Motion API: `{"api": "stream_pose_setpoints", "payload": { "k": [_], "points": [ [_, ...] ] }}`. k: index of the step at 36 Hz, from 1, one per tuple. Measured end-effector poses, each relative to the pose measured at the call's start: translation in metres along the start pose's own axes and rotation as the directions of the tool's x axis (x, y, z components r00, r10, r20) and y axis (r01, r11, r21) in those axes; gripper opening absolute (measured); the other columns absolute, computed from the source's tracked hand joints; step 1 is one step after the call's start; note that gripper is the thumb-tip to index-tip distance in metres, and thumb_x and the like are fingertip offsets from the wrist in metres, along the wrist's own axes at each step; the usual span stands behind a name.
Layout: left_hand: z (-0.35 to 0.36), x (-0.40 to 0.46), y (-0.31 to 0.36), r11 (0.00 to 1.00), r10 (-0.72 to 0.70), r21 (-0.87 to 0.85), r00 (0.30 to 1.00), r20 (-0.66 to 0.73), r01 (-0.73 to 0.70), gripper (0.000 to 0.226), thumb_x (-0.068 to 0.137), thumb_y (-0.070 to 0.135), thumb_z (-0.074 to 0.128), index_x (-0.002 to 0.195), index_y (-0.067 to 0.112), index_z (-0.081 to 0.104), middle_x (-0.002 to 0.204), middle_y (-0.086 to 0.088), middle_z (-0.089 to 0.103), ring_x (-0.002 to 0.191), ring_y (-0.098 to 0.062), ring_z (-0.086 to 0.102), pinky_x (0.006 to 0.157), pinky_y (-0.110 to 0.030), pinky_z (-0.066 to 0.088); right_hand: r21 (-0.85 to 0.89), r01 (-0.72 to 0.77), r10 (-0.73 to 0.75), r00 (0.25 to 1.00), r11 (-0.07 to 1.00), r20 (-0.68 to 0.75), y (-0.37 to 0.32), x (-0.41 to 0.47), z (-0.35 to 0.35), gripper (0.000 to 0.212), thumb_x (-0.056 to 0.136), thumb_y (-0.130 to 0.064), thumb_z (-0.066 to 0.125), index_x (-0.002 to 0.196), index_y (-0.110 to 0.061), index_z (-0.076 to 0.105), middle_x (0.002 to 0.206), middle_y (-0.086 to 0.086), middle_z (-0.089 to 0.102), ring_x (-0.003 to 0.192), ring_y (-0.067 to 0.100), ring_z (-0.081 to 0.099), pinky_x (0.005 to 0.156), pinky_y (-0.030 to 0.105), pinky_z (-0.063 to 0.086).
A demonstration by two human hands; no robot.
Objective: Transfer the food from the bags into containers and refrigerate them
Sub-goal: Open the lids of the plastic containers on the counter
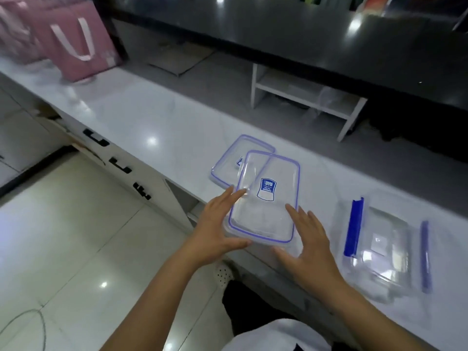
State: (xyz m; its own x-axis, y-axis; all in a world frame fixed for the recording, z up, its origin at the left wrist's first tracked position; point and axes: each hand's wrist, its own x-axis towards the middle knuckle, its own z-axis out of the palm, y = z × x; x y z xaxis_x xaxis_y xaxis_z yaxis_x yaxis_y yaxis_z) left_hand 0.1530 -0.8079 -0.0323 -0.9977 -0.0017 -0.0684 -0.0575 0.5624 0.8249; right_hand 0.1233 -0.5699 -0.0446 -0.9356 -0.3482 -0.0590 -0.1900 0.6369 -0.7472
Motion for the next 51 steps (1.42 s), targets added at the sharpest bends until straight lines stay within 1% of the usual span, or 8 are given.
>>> {"api": "stream_pose_setpoints", "payload": {
  "k": [4,8,14,23,34,41,46,51],
  "points": [
    [-0.027,0.050,-0.024,0.999,-0.039,0.017,0.999,0.036,0.039,0.105,0.058,0.054,0.080,0.141,0.073,0.019,0.160,0.030,0.018,0.149,-0.003,0.017,0.122,-0.044,0.026,0.027,-0.052,0.052,0.999,0.998,0.004,0.000,0.052,0.029,0.082,0.080,-0.059,0.071,0.139,-0.062,0.015,0.165,-0.010,0.018,0.153,0.016,0.005,0.122,0.044,0.017],
    [-0.052,0.102,-0.047,0.995,-0.047,0.097,0.990,0.131,0.035,0.106,0.067,0.041,0.085,0.143,0.071,0.017,0.164,0.025,0.012,0.151,-0.004,0.015,0.123,-0.043,0.025,0.045,-0.115,0.115,0.993,0.992,-0.005,-0.002,0.099,0.052,0.085,0.082,-0.053,0.074,0.140,-0.061,0.012,0.166,-0.012,0.014,0.154,0.015,0.001,0.123,0.043,0.014],
    [-0.076,0.165,-0.070,0.970,-0.068,0.243,0.965,0.253,0.004,0.105,0.073,0.026,0.087,0.144,0.061,0.018,0.165,0.015,0.012,0.151,-0.016,0.018,0.122,-0.042,0.023,-0.013,-0.212,0.211,0.977,0.977,-0.043,-0.010,0.148,0.081,0.089,0.085,-0.051,0.071,0.156,-0.033,0.022,0.166,-0.003,0.018,0.154,0.025,0.006,0.122,0.045,0.013],
    [-0.085,0.190,-0.112,0.932,-0.053,0.356,0.943,0.330,-0.072,0.102,0.071,0.045,0.084,0.153,0.046,0.024,0.167,0.008,0.018,0.151,-0.019,0.018,0.123,-0.040,0.017,-0.186,-0.240,0.238,0.971,0.953,-0.033,-0.010,0.156,0.110,0.088,0.089,-0.065,0.053,0.155,-0.043,0.000,0.168,-0.003,0.006,0.154,0.023,-0.002,0.120,0.038,0.000],
    [-0.070,0.199,-0.124,0.941,0.117,0.265,0.937,0.328,-0.210,0.095,0.068,0.051,0.085,0.150,0.036,0.039,0.161,0.005,0.033,0.145,-0.021,0.032,0.119,-0.041,0.025,-0.166,-0.406,0.400,0.914,0.898,-0.071,-0.022,0.157,0.095,0.085,0.090,-0.050,0.063,0.158,-0.035,0.013,0.167,-0.001,0.015,0.154,0.019,0.006,0.122,0.035,0.008],
    [-0.060,0.199,-0.129,0.928,0.184,0.211,0.871,0.456,-0.307,0.095,0.071,0.059,0.076,0.152,0.040,0.031,0.165,0.006,0.026,0.151,-0.023,0.018,0.121,-0.040,0.013,-0.247,-0.539,0.533,0.841,0.806,-0.096,-0.027,0.134,0.087,0.088,0.091,-0.050,0.062,0.157,-0.042,0.005,0.168,-0.004,0.012,0.154,0.025,0.002,0.122,0.042,0.006],
    [-0.058,0.194,-0.120,0.917,0.144,0.243,0.829,0.541,-0.318,0.103,0.078,0.071,0.068,0.158,0.044,0.009,0.170,0.003,0.000,0.156,-0.024,-0.005,0.124,-0.047,0.005,-0.235,-0.582,0.574,0.812,0.778,-0.111,-0.033,0.117,0.081,0.092,0.088,-0.059,0.061,0.156,-0.046,-0.001,0.168,-0.004,-0.002,0.154,0.024,-0.009,0.122,0.049,0.003],
    [-0.053,0.168,-0.084,0.920,0.195,0.196,0.830,0.523,-0.339,0.101,0.072,0.080,0.051,0.155,0.048,0.003,0.169,0.009,-0.008,0.156,-0.019,-0.010,0.124,-0.047,0.005,-0.167,-0.607,0.558,0.787,0.777,-0.264,-0.045,0.084,0.068,0.087,0.088,-0.071,0.051,0.154,-0.050,-0.001,0.167,-0.011,-0.011,0.153,0.018,-0.014,0.122,0.049,0.001]
  ]
}}
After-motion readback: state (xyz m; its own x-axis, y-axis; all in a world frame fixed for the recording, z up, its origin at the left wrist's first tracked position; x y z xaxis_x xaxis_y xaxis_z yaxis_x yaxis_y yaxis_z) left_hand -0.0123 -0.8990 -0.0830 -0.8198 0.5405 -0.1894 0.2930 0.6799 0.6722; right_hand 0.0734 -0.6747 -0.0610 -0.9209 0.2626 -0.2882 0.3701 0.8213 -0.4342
